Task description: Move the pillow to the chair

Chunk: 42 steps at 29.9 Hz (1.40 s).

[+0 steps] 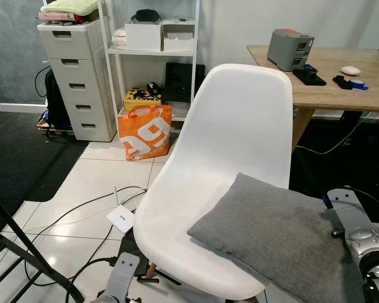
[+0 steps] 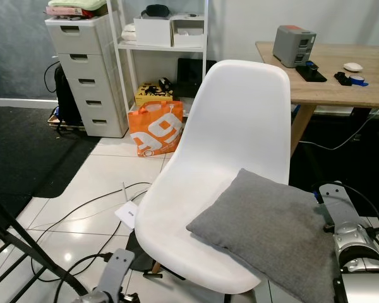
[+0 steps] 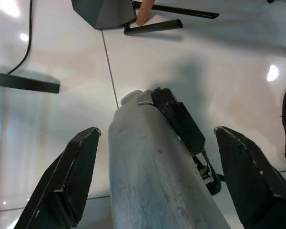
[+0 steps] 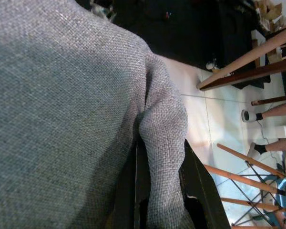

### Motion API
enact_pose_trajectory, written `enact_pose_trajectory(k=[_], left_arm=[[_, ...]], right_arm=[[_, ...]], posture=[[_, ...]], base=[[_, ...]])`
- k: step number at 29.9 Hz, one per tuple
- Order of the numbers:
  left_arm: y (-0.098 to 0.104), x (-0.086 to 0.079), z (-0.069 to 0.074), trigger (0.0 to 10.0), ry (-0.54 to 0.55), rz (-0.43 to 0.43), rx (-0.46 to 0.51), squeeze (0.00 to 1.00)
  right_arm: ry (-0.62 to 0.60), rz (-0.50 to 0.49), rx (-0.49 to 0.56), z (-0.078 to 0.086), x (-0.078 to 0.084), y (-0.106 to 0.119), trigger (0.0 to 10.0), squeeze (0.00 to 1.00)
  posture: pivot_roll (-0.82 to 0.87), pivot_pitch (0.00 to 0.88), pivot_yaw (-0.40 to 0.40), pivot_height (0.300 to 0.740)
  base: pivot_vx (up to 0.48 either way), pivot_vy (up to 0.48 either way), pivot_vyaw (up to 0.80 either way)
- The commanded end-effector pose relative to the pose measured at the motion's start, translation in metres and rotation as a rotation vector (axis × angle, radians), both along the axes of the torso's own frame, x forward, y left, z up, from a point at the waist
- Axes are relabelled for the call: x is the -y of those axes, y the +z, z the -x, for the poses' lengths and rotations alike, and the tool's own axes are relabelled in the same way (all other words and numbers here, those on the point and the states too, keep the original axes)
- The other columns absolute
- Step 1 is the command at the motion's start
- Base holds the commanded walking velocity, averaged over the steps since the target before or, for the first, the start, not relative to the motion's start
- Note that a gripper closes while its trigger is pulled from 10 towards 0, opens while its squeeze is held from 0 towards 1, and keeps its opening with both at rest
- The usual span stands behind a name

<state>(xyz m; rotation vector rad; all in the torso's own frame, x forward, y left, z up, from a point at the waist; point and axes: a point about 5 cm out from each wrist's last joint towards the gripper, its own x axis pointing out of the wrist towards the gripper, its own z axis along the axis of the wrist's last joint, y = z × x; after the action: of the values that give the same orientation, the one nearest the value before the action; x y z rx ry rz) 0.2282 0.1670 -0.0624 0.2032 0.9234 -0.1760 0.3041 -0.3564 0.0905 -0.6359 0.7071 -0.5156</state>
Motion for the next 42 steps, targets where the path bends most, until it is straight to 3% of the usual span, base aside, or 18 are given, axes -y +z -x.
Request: enact_pose_trajectory(k=[1, 2, 3, 6, 7, 8, 10, 14, 19, 22, 24, 27, 33, 34, 35, 36, 40, 42], left_arm=[[-0.002, -0.002, 0.004, 10.0, -0.003, -0.003, -0.02, 0.0], [-0.002, -0.002, 0.004, 10.0, -0.004, -0.004, -0.021, 0.0], [-0.002, -0.002, 0.004, 10.0, -0.004, -0.004, -0.021, 0.0], [-0.002, -0.012, 0.005, 10.0, -0.001, -0.011, -0.025, 0.0], [-0.002, -0.014, 0.005, 10.0, 0.0, -0.012, -0.025, 0.0], [-0.002, -0.014, 0.005, 10.0, 0.0, -0.012, -0.025, 0.0], [-0.003, -0.019, 0.009, 10.0, 0.003, -0.014, -0.031, 0.0], [-0.006, -0.028, 0.016, 10.0, 0.008, -0.018, -0.042, 0.0], [-0.008, -0.047, 0.027, 10.0, 0.022, -0.028, -0.053, 0.0], [-0.007, -0.06, 0.032, 10.0, 0.035, -0.034, -0.056, 0.0], [-0.007, -0.06, 0.031, 10.0, 0.036, -0.034, -0.055, 0.0], [-0.009, -0.039, 0.026, 10.0, 0.021, -0.017, -0.05, 0.0], [-0.01, -0.028, 0.024, 10.0, 0.011, -0.014, -0.049, 0.0], [-0.009, -0.026, 0.022, 10.0, 0.01, -0.014, -0.047, 0.0], [-0.009, -0.026, 0.022, 10.0, 0.01, -0.014, -0.047, 0.0], [-0.009, -0.023, 0.019, 10.0, 0.008, -0.013, -0.044, 0.0], [-0.006, -0.017, 0.014, 10.0, 0.003, -0.009, -0.036, 0.0], [-0.004, -0.008, 0.008, 10.0, -0.007, -0.004, -0.029, 0.0]], right_arm=[[0.039, 0.007, 0.065, -0.013, -0.01, 0.01, 10.0, 0.0], [0.105, -0.063, 0.096, -0.022, -0.026, 0.008, 10.0, 0.0], [0.105, -0.063, 0.096, -0.022, -0.026, 0.008, 10.0, 0.0], [0.275, -0.288, 0.162, -0.044, -0.077, 0.001, 10.0, 0.0], [0.305, -0.321, 0.167, -0.047, -0.086, 0.0, 10.0, 0.0], [0.305, -0.321, 0.167, -0.047, -0.086, 0.0, 10.0, 0.0], [0.397, -0.418, 0.163, -0.055, -0.111, 0.0, 10.0, 0.0], [0.464, -0.477, 0.123, -0.059, -0.127, 0.0, 10.0, 0.0], [0.42, -0.438, 0.058, -0.057, -0.12, -0.003, 10.0, 0.0], [0.322, -0.327, 0.028, -0.05, -0.099, -0.004, 10.0, 0.0], [0.29, -0.307, 0.027, -0.048, -0.093, -0.004, 10.0, 0.0], [0.232, -0.266, 0.043, -0.045, -0.081, -0.001, 10.0, 0.0], [0.255, -0.286, 0.096, -0.05, -0.086, 0.004, 10.0, 0.0], [0.257, -0.3, 0.106, -0.051, -0.088, 0.004, 10.0, 0.18], [0.257, -0.3, 0.106, -0.051, -0.088, 0.004, 10.0, 0.18], [0.256, -0.304, 0.114, -0.052, -0.089, 0.005, 10.0, 1.0], [0.237, -0.266, 0.133, -0.053, -0.086, 0.009, 10.0, 1.0], [0.167, -0.181, 0.139, -0.052, -0.074, 0.015, 10.0, 1.0]], posture=[[-0.18, 0.022, -0.03, 0.556], [-0.18, 0.02, -0.03, 0.556], [-0.18, 0.02, -0.03, 0.556], [-0.18, 0.017, -0.031, 0.556], [-0.18, 0.017, -0.031, 0.556], [-0.18, 0.017, -0.031, 0.556], [-0.18, 0.013, -0.03, 0.556], [-0.18, 0.011, -0.034, 0.556], [-0.18, 0.016, -0.038, 0.556], [-0.18, 0.018, -0.039, 0.556], [-0.18, 0.018, -0.039, 0.556], [-0.18, 0.024, -0.033, 0.556], [-0.18, 0.024, -0.033, 0.556], [-0.18, 0.024, -0.033, 0.556], [-0.18, 0.024, -0.033, 0.556], [-0.18, 0.023, -0.035, 0.556], [-0.17, 0.024, -0.034, 0.556], [-0.18, 0.025, -0.033, 0.556]], base=[[0.0, 0.0, 0.0], [0.0, 0.0, 0.0], [0.0, 0.0, 0.0], [0.0, 0.0, 0.0], [0.0, 0.0, 0.0], [0.0, 0.0, 0.0], [0.0, 0.0, 0.0], [0.0, 0.0, 0.0], [0.0, 0.0, 0.0], [0.0, 0.0, 0.0], [0.0, 0.0, 0.0], [0.0, 0.0, 0.0], [0.0, 0.0, 0.0], [0.0, 0.0, 0.0], [0.0, 0.0, 0.0], [0.0, 0.0, 0.0], [0.0, 0.0, 0.0], [0.0, 0.0, 0.0]])
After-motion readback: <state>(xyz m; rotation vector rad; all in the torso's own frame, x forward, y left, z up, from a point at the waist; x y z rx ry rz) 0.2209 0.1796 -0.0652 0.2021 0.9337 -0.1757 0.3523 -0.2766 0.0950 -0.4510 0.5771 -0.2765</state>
